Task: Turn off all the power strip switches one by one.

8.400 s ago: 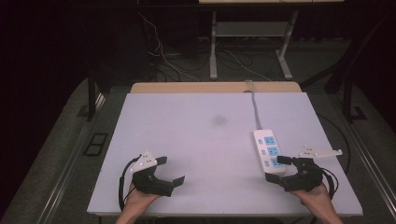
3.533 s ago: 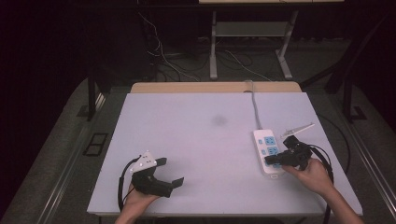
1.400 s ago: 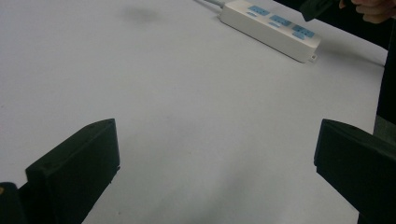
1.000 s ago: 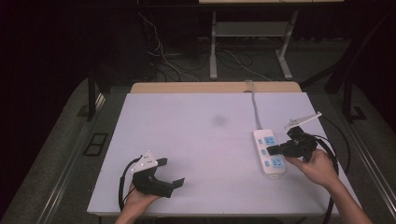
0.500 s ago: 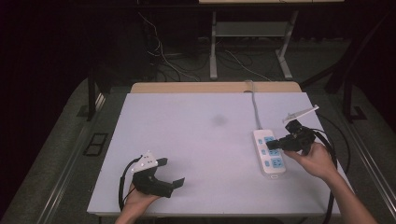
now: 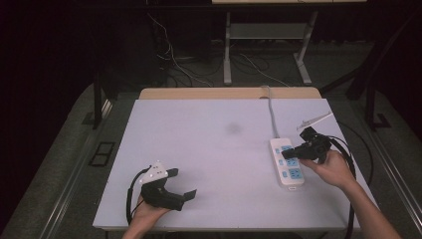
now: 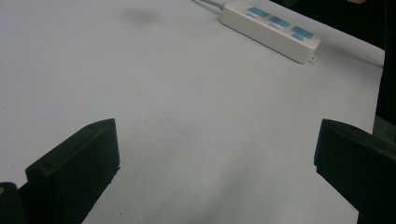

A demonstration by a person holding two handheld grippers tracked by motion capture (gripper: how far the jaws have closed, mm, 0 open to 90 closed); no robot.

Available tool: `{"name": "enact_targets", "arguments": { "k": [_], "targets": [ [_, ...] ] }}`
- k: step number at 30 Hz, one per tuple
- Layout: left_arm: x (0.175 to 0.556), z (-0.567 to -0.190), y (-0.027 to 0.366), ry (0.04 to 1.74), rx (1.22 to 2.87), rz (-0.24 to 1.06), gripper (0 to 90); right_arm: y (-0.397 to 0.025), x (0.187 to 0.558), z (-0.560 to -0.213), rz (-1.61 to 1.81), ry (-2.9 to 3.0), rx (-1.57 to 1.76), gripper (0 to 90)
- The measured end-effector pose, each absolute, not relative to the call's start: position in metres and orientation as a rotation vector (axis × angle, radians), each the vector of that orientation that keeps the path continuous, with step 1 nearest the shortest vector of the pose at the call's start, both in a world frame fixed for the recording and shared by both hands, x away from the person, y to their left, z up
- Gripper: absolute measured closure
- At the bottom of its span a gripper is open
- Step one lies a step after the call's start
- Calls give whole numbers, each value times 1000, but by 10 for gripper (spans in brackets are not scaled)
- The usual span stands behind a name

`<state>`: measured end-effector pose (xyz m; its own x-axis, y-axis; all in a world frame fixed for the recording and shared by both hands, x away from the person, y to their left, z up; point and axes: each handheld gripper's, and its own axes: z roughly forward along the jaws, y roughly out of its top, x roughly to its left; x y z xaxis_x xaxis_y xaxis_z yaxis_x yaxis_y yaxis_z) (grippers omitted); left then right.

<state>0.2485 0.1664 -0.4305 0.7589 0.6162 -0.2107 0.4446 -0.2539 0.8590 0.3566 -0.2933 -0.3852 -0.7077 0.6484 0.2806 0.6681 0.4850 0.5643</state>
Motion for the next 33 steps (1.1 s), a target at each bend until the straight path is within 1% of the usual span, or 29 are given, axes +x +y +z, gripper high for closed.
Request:
{"name": "enact_targets", "arguments": {
  "k": [20, 33],
  "targets": [
    [249, -431, 166, 810, 1896, 200, 0, -286, 367, -400, -983, -2693, -1179, 900],
    [249, -431, 166, 811, 1897, 200, 0, -286, 368, -408, -957, -2689, -1183, 900]
  ]
}}
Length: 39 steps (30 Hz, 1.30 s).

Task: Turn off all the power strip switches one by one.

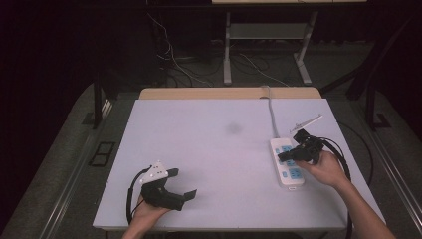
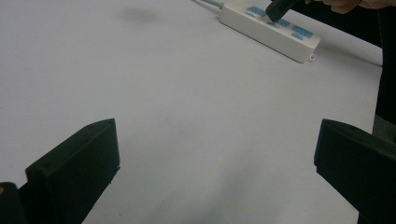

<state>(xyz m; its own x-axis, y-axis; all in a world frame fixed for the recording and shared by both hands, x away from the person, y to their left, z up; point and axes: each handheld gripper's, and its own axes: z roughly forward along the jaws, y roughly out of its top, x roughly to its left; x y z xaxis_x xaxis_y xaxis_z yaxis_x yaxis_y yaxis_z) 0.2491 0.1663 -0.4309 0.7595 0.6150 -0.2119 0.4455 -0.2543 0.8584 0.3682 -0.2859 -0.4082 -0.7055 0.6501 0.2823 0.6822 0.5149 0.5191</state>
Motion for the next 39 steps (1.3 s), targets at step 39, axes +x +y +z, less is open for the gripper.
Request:
{"name": "enact_targets", "arguments": {
  "k": [39],
  "targets": [
    [247, -430, 164, 801, 1905, 200, 0, -289, 364, -415, -1007, -2662, -1222, 900]
  ]
}}
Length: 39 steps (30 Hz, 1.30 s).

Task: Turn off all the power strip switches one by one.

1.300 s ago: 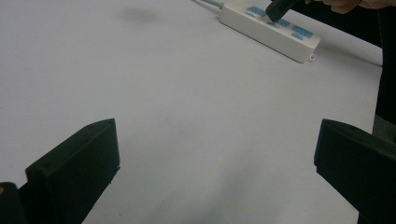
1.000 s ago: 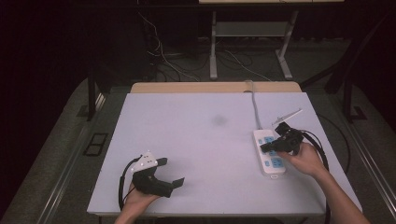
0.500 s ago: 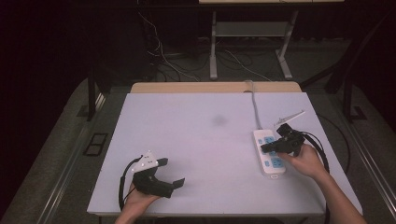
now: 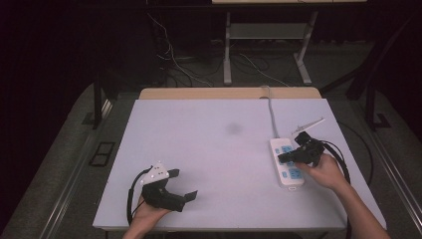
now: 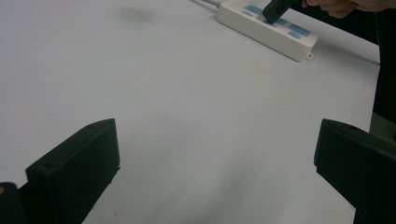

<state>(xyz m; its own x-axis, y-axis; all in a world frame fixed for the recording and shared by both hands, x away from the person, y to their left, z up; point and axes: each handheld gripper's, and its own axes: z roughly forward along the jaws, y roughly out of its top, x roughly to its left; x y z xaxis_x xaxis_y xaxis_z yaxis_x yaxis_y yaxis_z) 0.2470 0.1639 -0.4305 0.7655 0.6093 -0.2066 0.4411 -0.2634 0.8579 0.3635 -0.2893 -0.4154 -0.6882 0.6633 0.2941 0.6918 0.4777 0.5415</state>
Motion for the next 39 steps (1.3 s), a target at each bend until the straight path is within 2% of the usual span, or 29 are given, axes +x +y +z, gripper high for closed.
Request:
{"name": "enact_targets", "arguments": {
  "k": [28, 39],
  "targets": [
    [249, -431, 166, 807, 1903, 199, 0, -278, 355, -412, -967, -2779, -1232, 900],
    [249, -432, 166, 811, 1902, 198, 0, -290, 356, -409, -1020, -2690, -1239, 900]
  ]
}}
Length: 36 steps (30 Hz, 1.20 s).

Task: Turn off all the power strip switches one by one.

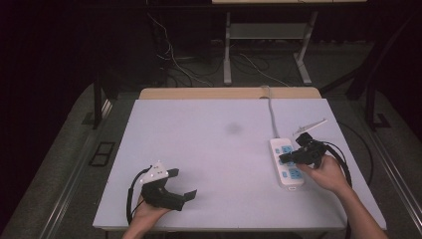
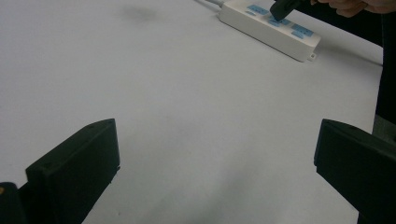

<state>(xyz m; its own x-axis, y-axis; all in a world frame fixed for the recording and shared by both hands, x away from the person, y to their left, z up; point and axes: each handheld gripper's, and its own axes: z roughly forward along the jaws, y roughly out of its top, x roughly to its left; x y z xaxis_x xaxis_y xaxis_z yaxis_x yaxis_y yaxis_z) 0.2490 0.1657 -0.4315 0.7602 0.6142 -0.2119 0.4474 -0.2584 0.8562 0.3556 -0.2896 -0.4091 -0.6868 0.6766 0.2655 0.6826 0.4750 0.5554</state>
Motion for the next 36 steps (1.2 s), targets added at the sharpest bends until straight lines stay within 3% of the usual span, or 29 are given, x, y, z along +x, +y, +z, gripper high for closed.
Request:
{"name": "enact_targets", "arguments": {
  "k": [36],
  "targets": [
    [249, -431, 167, 818, 1892, 199, 0, -294, 385, -369, -1072, -2683, -1233, 900]
  ]
}}
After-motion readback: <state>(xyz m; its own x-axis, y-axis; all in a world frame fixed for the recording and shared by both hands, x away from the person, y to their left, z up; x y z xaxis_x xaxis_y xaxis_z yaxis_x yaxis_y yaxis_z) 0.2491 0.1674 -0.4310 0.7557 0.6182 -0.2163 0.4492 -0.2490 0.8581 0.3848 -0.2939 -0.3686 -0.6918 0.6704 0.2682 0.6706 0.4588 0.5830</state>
